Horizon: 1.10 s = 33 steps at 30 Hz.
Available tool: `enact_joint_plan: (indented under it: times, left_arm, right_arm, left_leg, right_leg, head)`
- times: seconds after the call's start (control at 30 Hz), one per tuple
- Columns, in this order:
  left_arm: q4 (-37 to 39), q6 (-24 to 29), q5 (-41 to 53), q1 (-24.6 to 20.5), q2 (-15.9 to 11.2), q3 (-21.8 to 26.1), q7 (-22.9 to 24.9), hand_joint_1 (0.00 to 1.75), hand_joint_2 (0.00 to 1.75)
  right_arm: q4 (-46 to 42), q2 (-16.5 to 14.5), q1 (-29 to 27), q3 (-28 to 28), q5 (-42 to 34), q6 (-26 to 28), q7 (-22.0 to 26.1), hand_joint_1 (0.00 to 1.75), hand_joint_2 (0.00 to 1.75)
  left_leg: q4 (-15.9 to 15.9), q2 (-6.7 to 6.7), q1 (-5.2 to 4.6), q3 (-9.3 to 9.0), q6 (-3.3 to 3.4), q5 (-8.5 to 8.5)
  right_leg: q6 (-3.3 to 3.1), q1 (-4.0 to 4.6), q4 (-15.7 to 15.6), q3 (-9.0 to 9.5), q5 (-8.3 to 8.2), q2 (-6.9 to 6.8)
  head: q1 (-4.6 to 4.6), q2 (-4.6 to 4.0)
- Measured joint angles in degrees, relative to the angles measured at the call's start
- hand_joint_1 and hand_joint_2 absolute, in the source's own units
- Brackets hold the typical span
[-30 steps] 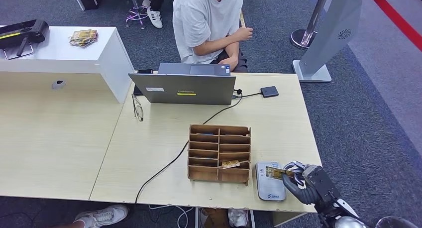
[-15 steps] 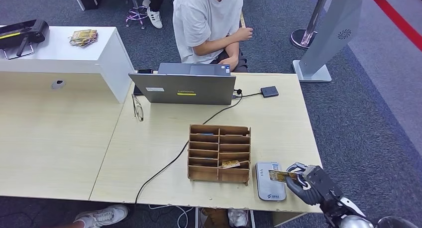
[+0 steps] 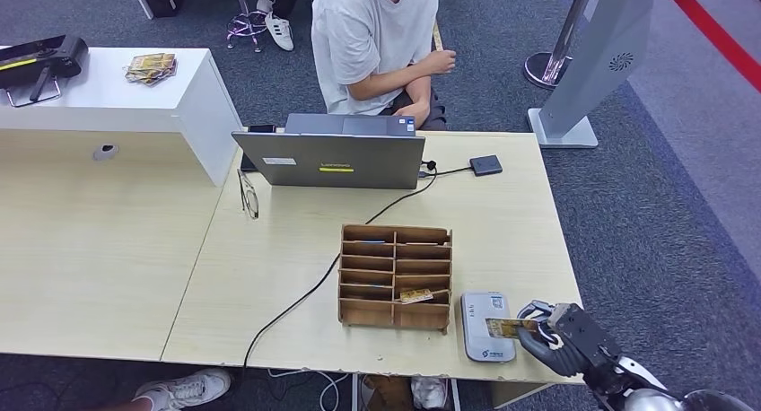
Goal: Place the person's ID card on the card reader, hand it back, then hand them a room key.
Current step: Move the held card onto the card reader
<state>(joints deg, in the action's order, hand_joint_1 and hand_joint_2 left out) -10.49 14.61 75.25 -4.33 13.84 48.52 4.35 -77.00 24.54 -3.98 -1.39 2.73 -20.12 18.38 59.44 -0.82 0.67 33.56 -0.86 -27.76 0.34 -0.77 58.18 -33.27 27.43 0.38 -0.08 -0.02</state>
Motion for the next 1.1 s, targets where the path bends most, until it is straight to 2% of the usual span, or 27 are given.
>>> enact_joint_plan:
  times: [0.43,1.1]
  left_arm:
    - [0.00,-0.03,0.17,0.00,0.00,0.00,0.00,0.00,0.00]
    - [0.00,-0.03,0.33,0.00,0.00,0.00,0.00,0.00,0.00]
  right_arm:
    - [0.22,2.10,-0.06,-1.57,0.76,1.50,-2.00,1.75,1.75]
    - [0.23,2.44,0.13,-3.38,3.07,3.95,-3.20,1.75,1.75]
  left_leg:
    - [0.01,0.00,0.00,0.00,0.00,0.00]
    - [0.01,0.00,0.00,-0.01,0.00,0.00]
  right_leg:
    - [0.00,0.00,-0.01,0.00,0.00,0.00]
    - [0.00,0.00,-0.01,0.01,0.00,0.00]
  head:
    - [-0.01,0.00]
    - [-0.01,0.00]
